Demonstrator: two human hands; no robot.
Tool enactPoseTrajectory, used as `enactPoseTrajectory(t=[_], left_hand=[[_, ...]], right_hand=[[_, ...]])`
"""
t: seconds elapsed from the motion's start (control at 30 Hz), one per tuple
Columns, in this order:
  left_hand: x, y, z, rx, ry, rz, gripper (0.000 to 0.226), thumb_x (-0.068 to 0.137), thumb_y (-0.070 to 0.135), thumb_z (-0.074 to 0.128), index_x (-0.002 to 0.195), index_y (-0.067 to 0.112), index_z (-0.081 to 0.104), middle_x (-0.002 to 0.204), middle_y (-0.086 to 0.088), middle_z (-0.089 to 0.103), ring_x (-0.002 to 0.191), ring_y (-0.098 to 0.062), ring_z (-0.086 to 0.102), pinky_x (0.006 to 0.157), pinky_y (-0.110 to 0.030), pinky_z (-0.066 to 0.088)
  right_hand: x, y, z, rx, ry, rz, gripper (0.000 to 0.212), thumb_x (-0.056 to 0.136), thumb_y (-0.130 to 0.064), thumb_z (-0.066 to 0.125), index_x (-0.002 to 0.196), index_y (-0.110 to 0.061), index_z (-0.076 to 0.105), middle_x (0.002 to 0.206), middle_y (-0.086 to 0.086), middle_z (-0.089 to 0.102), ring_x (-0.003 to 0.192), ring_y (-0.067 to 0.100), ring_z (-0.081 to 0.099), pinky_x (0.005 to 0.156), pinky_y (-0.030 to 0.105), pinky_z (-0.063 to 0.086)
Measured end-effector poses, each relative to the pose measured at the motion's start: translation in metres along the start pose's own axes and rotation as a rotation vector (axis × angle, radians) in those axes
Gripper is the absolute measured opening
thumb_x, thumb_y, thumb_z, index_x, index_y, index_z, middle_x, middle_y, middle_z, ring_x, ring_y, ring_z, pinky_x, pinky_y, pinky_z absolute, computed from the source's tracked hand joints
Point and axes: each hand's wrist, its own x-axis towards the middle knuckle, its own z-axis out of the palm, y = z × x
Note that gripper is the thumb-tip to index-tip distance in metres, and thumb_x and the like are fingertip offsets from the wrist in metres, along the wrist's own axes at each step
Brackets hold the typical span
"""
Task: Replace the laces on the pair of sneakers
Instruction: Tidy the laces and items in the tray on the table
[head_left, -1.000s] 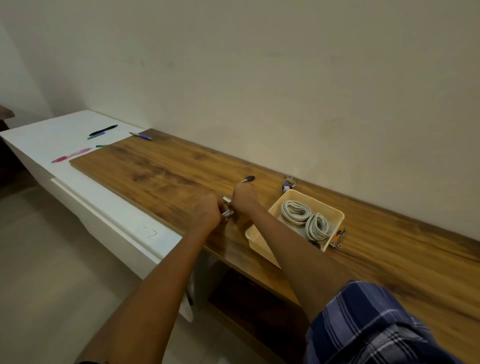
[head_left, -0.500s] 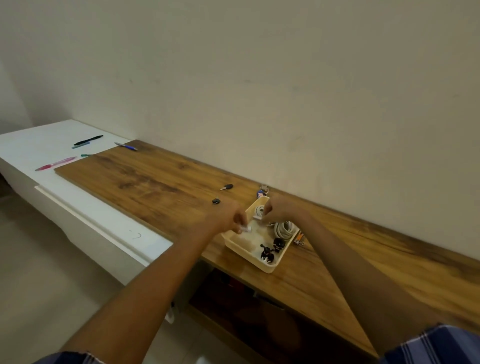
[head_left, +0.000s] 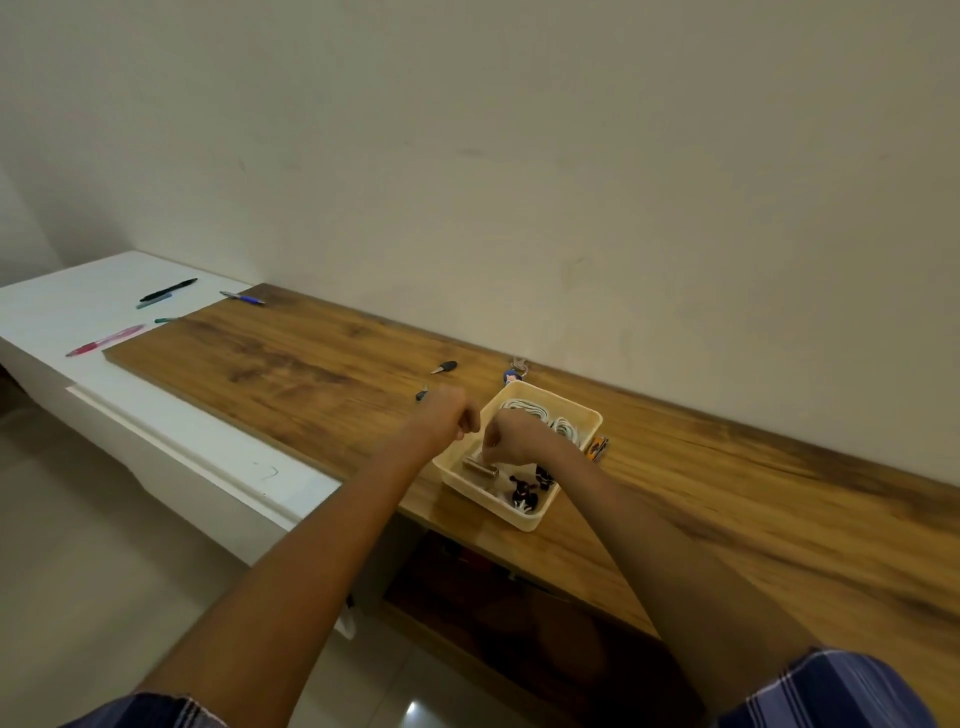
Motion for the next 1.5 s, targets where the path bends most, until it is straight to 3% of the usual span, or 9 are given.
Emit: enactPoseTrajectory(t=[0.37,0.5,0.7,0.9,1.17,1.27,1.37,1.43,1.5], left_hand=[[-0.011,-0.048,0.007,-0.182,0.305,-0.184,0.016,0.082,-0.003,0.064,0.096,0.003,0.067,0.099,-0.01,0.066,0.084,-0.012,0.058,0.07,-0.016,0.046],[0.004,-0.071,0.015,-0.273,0.403,-0.29,0.031,0.081,0.004,0.068,0.11,0.004,0.06,0.109,-0.012,0.062,0.099,-0.018,0.057,0.082,-0.023,0.045],[0.056,-0.079,0.016,-0.251,0.334,-0.312,0.043,0.088,0.022,0.063,0.126,0.005,0.052,0.12,-0.014,0.058,0.109,-0.024,0.055,0.086,-0.029,0.043],[0.089,-0.086,0.018,-0.162,0.302,-0.351,0.023,0.088,0.013,0.061,0.109,0.004,0.065,0.112,-0.016,0.064,0.104,-0.029,0.059,0.086,-0.035,0.048],[0.082,-0.091,0.025,-0.203,0.358,-0.344,0.032,0.081,0.008,0.069,0.111,0.006,0.056,0.113,-0.01,0.059,0.107,-0.025,0.055,0.085,-0.032,0.045],[0.074,-0.092,0.025,-0.208,0.347,-0.33,0.008,0.08,0.001,0.067,0.087,0.005,0.065,0.099,-0.013,0.065,0.096,-0.026,0.06,0.085,-0.037,0.049],[0.063,-0.092,0.023,-0.236,0.338,-0.335,0.019,0.08,-0.001,0.065,0.066,0.011,0.058,0.084,-0.01,0.063,0.083,-0.021,0.059,0.075,-0.031,0.046],[0.056,-0.088,0.014,-0.24,0.331,-0.314,0.005,0.081,0.002,0.066,0.077,0.005,0.067,0.087,-0.012,0.066,0.082,-0.019,0.058,0.072,-0.029,0.043],[0.051,-0.08,0.003,-0.28,0.334,-0.285,0.009,0.08,0.004,0.069,0.088,0.001,0.071,0.092,-0.014,0.069,0.083,-0.021,0.062,0.07,-0.027,0.045]], right_hand=[[0.012,-0.014,-0.02,0.098,0.298,-0.086,0.019,0.09,-0.011,0.053,0.098,-0.006,0.07,0.099,0.008,0.069,0.093,0.022,0.062,0.078,0.034,0.051],[0.044,-0.022,-0.015,0.105,0.427,-0.103,0.021,0.088,-0.006,0.049,0.099,-0.005,0.067,0.099,0.01,0.067,0.093,0.024,0.06,0.079,0.035,0.049],[0.116,-0.03,-0.014,-0.14,0.292,-0.114,0.023,0.088,-0.007,0.055,0.11,-0.006,0.063,0.111,0.011,0.064,0.1,0.025,0.059,0.084,0.034,0.05],[0.155,-0.023,-0.008,-0.199,0.096,-0.085,0.022,0.092,-0.006,0.05,0.111,-0.004,0.06,0.117,0.013,0.061,0.103,0.026,0.059,0.086,0.032,0.047],[0.153,-0.023,-0.008,-0.098,0.133,-0.091,0.019,0.083,-0.014,0.07,0.1,-0.006,0.067,0.106,0.01,0.066,0.098,0.024,0.061,0.085,0.032,0.05],[0.145,-0.026,-0.007,-0.097,0.087,-0.06,0.029,0.086,-0.025,0.068,0.106,-0.004,0.064,0.107,0.01,0.066,0.1,0.024,0.061,0.084,0.03,0.049],[0.132,-0.028,-0.005,-0.065,0.069,-0.018,0.029,0.091,-0.027,0.06,0.107,-0.003,0.063,0.108,0.011,0.064,0.093,0.02,0.06,0.079,0.022,0.048],[0.123,-0.029,-0.009,-0.019,0.088,-0.008,0.012,0.091,-0.018,0.06,0.095,-0.007,0.056,0.104,0.014,0.062,0.083,0.02,0.059,0.065,0.015,0.041],[0.108,-0.024,-0.02,-0.022,0.146,-0.012,0.014,0.088,-0.015,0.063,0.09,-0.012,0.049,0.108,0.014,0.063,0.097,0.025,0.06,0.068,0.023,0.037]])
